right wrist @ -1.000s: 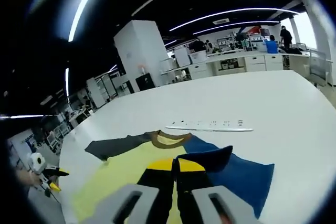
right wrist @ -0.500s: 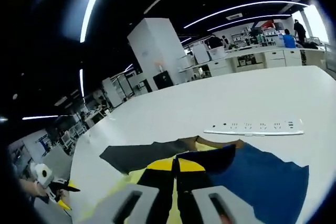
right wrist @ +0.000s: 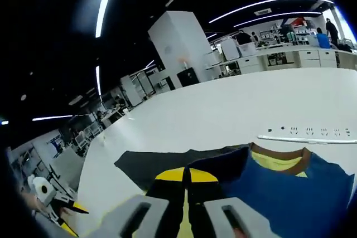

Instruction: Fold the garment on the visible template until the final outline fits inside the template.

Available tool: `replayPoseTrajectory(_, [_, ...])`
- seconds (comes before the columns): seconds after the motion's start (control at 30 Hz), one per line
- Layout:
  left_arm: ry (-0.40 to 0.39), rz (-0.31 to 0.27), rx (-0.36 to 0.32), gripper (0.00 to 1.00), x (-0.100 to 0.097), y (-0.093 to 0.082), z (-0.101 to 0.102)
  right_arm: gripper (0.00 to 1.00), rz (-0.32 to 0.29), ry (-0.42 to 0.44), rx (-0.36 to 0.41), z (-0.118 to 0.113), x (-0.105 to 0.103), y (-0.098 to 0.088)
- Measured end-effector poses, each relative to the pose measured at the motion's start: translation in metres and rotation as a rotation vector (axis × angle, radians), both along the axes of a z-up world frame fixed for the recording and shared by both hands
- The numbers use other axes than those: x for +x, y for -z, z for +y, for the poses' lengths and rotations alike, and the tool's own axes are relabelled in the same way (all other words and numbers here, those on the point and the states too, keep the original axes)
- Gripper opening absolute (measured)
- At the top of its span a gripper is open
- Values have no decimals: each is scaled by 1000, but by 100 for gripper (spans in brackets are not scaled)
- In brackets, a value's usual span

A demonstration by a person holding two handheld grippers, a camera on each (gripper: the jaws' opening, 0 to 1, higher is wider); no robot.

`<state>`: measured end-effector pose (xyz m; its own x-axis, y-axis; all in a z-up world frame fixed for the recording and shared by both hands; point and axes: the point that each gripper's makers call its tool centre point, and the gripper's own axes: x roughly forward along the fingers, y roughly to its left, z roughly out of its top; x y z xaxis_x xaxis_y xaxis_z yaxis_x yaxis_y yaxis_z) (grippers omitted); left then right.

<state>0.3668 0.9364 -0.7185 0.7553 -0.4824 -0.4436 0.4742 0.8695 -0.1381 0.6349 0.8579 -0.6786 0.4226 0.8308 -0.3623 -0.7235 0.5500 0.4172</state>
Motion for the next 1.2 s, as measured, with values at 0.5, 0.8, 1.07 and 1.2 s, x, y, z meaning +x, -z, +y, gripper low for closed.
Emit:
replayPoseTrajectory(0.5, [-55, 1, -22, 49, 1, 4, 11, 0, -2, -73, -109, 38, -9, 46])
replayPoseTrajectory(0.8, [-86, 4, -35, 48, 0, 8, 19, 0, -30, -120, -184, 47, -9, 67])
replayPoseTrajectory(1.07, [-95, 3, -37, 49, 1, 9, 23, 4, -92, -121, -144, 50, -6, 54])
replayPoseTrajectory(1.2, [-89, 5, -32, 49, 1, 8, 23, 30, -123, -127, -122, 50, -9, 47])
